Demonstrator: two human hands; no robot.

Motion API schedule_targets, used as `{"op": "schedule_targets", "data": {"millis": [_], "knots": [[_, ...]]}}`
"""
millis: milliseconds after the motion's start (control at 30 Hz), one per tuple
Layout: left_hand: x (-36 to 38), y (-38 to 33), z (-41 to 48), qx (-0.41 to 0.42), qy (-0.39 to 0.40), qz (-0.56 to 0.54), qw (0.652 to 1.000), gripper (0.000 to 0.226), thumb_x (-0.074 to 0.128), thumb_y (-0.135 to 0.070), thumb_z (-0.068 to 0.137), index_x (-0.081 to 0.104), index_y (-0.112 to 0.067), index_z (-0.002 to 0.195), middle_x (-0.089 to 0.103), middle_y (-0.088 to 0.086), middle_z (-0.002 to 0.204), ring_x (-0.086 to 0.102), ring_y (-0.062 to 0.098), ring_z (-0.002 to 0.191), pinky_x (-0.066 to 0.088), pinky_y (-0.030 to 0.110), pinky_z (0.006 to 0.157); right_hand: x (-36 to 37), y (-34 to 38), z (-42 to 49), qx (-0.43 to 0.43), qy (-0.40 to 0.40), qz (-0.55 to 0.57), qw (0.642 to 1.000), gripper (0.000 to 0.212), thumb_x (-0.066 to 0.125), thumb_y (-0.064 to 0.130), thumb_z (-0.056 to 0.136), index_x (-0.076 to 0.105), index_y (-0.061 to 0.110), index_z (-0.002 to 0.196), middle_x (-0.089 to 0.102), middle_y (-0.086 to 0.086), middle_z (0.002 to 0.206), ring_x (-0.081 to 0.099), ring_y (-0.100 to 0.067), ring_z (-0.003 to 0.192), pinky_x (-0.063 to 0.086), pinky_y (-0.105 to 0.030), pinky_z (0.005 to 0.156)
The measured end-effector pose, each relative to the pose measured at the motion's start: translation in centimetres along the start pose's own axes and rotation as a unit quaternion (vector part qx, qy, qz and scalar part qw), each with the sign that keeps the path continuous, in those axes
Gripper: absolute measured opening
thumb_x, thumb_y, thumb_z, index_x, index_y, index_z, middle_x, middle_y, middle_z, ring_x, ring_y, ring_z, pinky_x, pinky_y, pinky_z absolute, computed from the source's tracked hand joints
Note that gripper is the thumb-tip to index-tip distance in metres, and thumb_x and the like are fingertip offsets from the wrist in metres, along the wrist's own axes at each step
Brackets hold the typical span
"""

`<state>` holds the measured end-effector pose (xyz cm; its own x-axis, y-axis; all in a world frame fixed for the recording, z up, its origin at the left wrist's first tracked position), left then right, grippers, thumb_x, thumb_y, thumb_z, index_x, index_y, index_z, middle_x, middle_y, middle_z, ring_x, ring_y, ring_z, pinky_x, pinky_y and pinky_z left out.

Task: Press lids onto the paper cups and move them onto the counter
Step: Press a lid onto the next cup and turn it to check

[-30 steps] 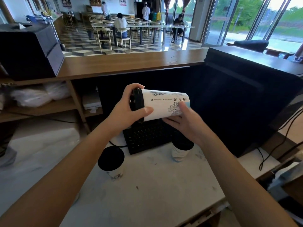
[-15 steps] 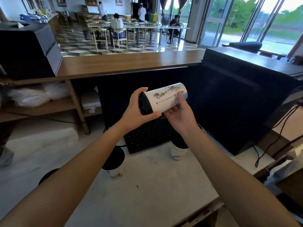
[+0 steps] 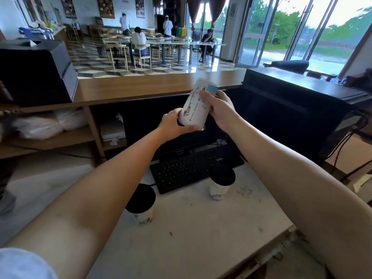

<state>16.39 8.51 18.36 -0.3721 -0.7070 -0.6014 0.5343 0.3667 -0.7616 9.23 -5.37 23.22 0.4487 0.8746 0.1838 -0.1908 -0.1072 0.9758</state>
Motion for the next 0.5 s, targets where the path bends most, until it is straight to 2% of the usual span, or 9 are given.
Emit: {"op": "schedule_targets", "data": {"millis": [67, 200, 300, 500], "knots": [[0.1, 0.3, 0.3, -0.006, -0.003, -0.001, 1.0, 0.072, 0.077, -0.043, 0.071, 0.047, -0.016, 0.132, 0.056, 0.001, 0.124, 0.053, 0.015, 0.11, 0.044, 0.025, 0.088, 0.6, 0.4, 0.1, -0.017, -0.007, -0.057, 0.998, 0.052, 0.077, 0.021, 0.075, 0.055, 0.004, 0.119, 0.066, -0.009, 0.114, 0.065, -0.022, 0.103, 0.053, -0.041, 0.093], [-0.1, 0.7, 0.5, -0.019, -0.007, 0.005, 1.0, 0.067, 0.075, -0.041, 0.074, 0.047, -0.017, 0.13, 0.054, -0.003, 0.12, 0.05, 0.01, 0.101, 0.039, 0.022, 0.083, 2.0, 0.5, 0.3, -0.041, -0.022, -0.148, 0.988, 0.054, 0.077, 0.024, 0.076, 0.052, 0.008, 0.122, 0.064, -0.007, 0.115, 0.063, -0.019, 0.101, 0.054, -0.033, 0.086], [-0.3, 1.2, 0.9, -0.032, 0.003, 0.014, 0.999, 0.067, 0.074, -0.044, 0.073, 0.047, -0.019, 0.129, 0.054, 0.001, 0.125, 0.051, 0.014, 0.105, 0.042, 0.025, 0.085, 2.5, 0.8, 0.5, -0.048, -0.021, -0.181, 0.982, 0.055, 0.076, 0.025, 0.076, 0.05, 0.008, 0.122, 0.062, -0.007, 0.116, 0.062, -0.021, 0.103, 0.054, -0.036, 0.088], [-0.3, 1.3, 1.1, -0.037, 0.001, -0.012, 0.999, 0.065, 0.074, -0.041, 0.075, 0.046, -0.018, 0.129, 0.056, 0.003, 0.125, 0.054, 0.02, 0.112, 0.045, 0.028, 0.09, 3.4, 1.7, 0.6, -0.065, -0.019, -0.262, 0.963, 0.059, 0.075, 0.03, 0.077, 0.048, 0.008, 0.125, 0.059, -0.008, 0.12, 0.059, -0.022, 0.106, 0.052, -0.033, 0.087]]}}
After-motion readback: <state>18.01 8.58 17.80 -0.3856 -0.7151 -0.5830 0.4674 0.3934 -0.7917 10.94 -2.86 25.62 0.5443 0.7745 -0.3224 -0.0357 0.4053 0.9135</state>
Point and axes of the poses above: each hand's wrist, its own z-axis towards the middle knuckle, its own x-axis out of the palm, y = z × x, the point moved 2 cm from there along z, towards the middle knuckle
